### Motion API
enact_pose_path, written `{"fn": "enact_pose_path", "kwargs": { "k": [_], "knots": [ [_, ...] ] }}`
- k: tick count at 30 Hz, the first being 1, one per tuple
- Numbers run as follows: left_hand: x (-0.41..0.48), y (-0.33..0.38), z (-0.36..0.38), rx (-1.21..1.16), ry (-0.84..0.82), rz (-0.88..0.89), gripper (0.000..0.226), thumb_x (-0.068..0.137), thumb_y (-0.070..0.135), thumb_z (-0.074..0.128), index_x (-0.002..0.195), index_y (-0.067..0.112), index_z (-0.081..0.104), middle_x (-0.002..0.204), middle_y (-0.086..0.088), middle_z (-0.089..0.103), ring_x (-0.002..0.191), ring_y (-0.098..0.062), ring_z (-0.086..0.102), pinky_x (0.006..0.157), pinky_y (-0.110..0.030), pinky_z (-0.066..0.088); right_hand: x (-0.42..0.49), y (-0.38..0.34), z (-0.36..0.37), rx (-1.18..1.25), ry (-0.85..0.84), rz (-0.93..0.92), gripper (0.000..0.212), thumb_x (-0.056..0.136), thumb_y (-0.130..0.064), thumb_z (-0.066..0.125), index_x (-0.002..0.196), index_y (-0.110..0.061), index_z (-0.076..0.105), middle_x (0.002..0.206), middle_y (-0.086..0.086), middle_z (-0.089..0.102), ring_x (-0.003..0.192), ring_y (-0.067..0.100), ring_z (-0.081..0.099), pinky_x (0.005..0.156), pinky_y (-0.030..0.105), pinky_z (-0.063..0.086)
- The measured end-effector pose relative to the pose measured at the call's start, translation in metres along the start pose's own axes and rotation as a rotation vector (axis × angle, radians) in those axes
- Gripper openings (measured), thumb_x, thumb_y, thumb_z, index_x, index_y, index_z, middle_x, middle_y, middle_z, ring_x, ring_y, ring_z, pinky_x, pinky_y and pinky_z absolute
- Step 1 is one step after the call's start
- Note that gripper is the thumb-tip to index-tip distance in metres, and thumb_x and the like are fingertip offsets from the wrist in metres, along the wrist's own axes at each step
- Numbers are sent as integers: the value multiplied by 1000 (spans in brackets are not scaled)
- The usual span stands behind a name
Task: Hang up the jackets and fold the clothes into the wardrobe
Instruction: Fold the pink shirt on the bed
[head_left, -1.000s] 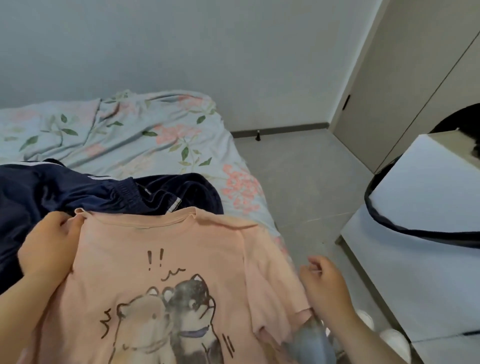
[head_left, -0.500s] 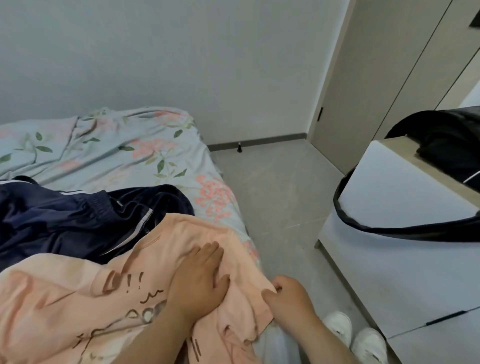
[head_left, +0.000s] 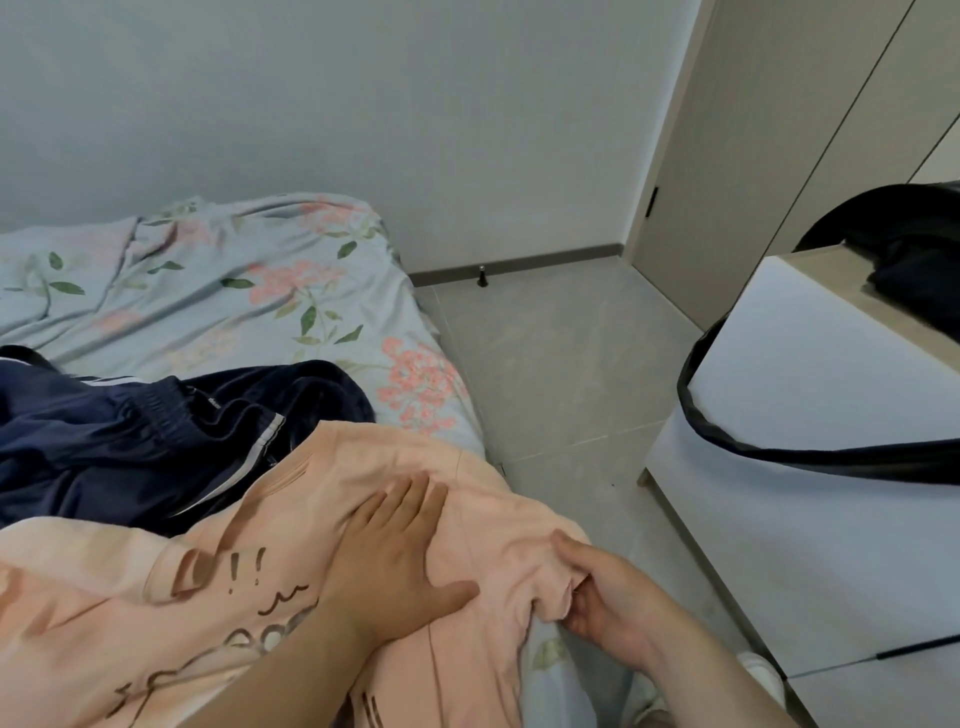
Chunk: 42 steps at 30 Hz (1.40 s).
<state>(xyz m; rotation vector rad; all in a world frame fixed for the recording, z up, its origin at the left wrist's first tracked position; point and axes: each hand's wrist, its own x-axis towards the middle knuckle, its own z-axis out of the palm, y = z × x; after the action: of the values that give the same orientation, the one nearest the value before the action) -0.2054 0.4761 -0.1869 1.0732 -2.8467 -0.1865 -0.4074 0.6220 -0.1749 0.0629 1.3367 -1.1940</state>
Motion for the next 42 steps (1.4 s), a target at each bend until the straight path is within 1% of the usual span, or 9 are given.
{"fn": "enact_pose_path", "kwargs": {
  "k": [4, 14, 17, 20, 23, 28, 32, 39, 42],
  "knots": [
    [0, 1, -2, 15, -26, 11, 115, 64, 93, 27, 155, 31, -4, 156, 8, -20, 149, -13, -12, 116, -30, -12, 4, -4, 15, 87, 109, -206, 30, 91, 10, 48, 113, -4, 65, 100, 19, 74, 85, 33, 73, 62, 38, 59],
    [0, 0, 4, 12, -21, 6, 114, 64, 95, 23, 154, 32, -8, 157, 8, -19, 149, -12, -12, 117, -32, -11, -13, -19, 34, 319, 10, -343, 48, 84, 15, 39, 121, -8, 61, 113, 23, 69, 91, 33, 70, 73, 42, 58],
    [-1, -2, 1, -78, 17, 22, 96, 78, 82, 31, 156, 30, 8, 162, 8, 2, 149, -11, 7, 120, -32, 6, -19, -17, 64, -14, -24, -549, 78, 77, 20, 40, 135, -30, 53, 129, 1, 64, 100, 7, 69, 73, 33, 60],
    [-3, 2, -19, -645, 190, -244, 39, 94, 39, 50, 132, 30, 53, 135, 8, 58, 122, -16, 55, 102, -34, 44, -28, 2, 97, -567, -123, -695, 105, 74, 12, 43, 140, -64, 13, 157, -27, 19, 124, -20, 42, 107, 35, 46],
    [-10, -6, -55, -1071, 461, -513, 29, 94, 10, 46, 94, 30, 68, 103, 10, 71, 102, -13, 66, 86, -27, 49, -32, 28, 106, -1072, -190, -731, 103, 72, -14, 48, 129, -79, -9, 154, -40, -14, 147, 2, 18, 120, 36, 25],
    [-83, -37, -90, -847, 562, -429, 16, 88, 33, 53, 90, 41, 66, 102, 19, 68, 102, -2, 61, 83, -25, 45, -32, 53, 91, -1289, -152, -770, 76, 80, -37, 42, 143, -64, 9, 160, -26, 7, 137, 12, 37, 112, 24, 25],
    [-162, -84, -87, -468, 594, -439, 40, 82, 48, 54, 94, 14, 72, 107, -7, 69, 100, -31, 64, 94, -38, 43, -46, 62, 98, -1544, -77, -927, 58, 89, -40, 40, 146, -35, 36, 158, -16, 23, 142, 7, 23, 114, 20, 13],
    [-241, -187, -95, -472, 469, -959, 76, 69, 47, 65, 136, 15, 51, 133, -12, 59, 116, -33, 58, 97, -47, 44, -74, 128, 190, -1880, -234, -1203, 50, 61, -63, 62, 107, -46, 66, 118, -14, 69, 98, 0, 68, 69, 13, 53],
    [-242, -210, -96, -418, 336, -897, 83, 71, 42, 78, 142, 15, 45, 137, -4, 54, 120, -25, 53, 97, -39, 44, -66, 158, 216, -1887, -239, -1232, 26, 88, -53, 50, 93, -46, 75, 102, -17, 74, 87, 2, 72, 64, 19, 56]
  ]
}}
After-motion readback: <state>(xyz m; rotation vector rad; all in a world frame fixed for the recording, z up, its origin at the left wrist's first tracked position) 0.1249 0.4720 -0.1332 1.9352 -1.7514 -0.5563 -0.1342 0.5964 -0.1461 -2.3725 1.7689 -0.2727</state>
